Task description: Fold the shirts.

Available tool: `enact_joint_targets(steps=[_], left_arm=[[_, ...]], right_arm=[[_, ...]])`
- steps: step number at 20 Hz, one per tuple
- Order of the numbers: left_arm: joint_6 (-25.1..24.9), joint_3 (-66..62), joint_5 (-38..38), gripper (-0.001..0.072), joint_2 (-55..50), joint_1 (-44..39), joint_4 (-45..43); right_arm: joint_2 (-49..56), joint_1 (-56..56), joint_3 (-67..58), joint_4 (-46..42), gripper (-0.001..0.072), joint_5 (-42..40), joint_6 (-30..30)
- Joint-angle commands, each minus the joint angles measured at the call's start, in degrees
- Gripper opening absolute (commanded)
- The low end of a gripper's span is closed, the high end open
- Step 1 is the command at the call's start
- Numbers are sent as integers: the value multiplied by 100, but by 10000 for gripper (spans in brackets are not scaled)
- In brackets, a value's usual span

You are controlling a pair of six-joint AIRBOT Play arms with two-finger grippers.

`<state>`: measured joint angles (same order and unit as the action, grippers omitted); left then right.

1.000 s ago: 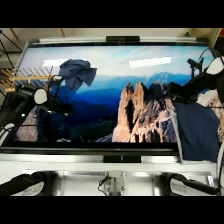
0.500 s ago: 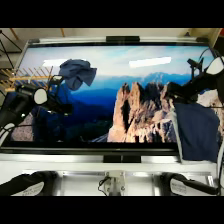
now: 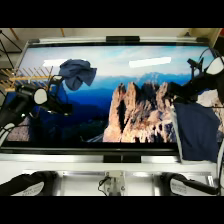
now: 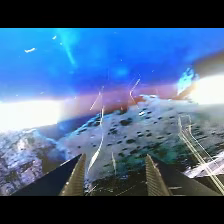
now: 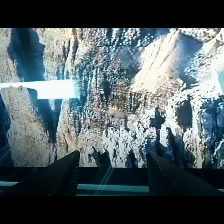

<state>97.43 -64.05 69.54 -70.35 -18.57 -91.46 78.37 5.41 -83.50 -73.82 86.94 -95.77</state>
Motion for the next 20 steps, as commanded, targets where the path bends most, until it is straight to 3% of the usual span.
enact_joint_targets(steps=[1, 5, 8, 9, 10, 12, 14, 17, 20], left_arm=[[352, 2, -168, 445, 2, -4, 11], [1231, 2, -1226, 444, -24, -4, 162], [1320, 2, -2612, 450, -79, 17, 146], [1248, 2, -3040, 476, -81, 59, 144], [1075, 2, -3526, 570, -90, 118, 144], [1196, -179, -3939, 592, -304, 380, 146], [1237, -848, -3211, 624, -935, 850, 153], [813, -2295, -1768, 625, -2142, 1414, 153], [809, -3469, -750, 625, -3338, 1685, 221]], right_arm=[[2, 2, -4, 2, 542, -15, -2], [2, 2, -7, 2, 542, -455, 2], [2, 2, -7, 15, 542, -1102, 2], [2, 2, -7, 63, 542, -1231, 4], [2, 2, -7, 68, 542, -1235, 24], [4, 2, -4, 59, 542, -1311, 142], [4, 2, -4, 61, 542, -1370, 136], [4, 2, -4, 31, 541, -1429, 138], [4, 0, -4, 0, 541, -1344, 138]])
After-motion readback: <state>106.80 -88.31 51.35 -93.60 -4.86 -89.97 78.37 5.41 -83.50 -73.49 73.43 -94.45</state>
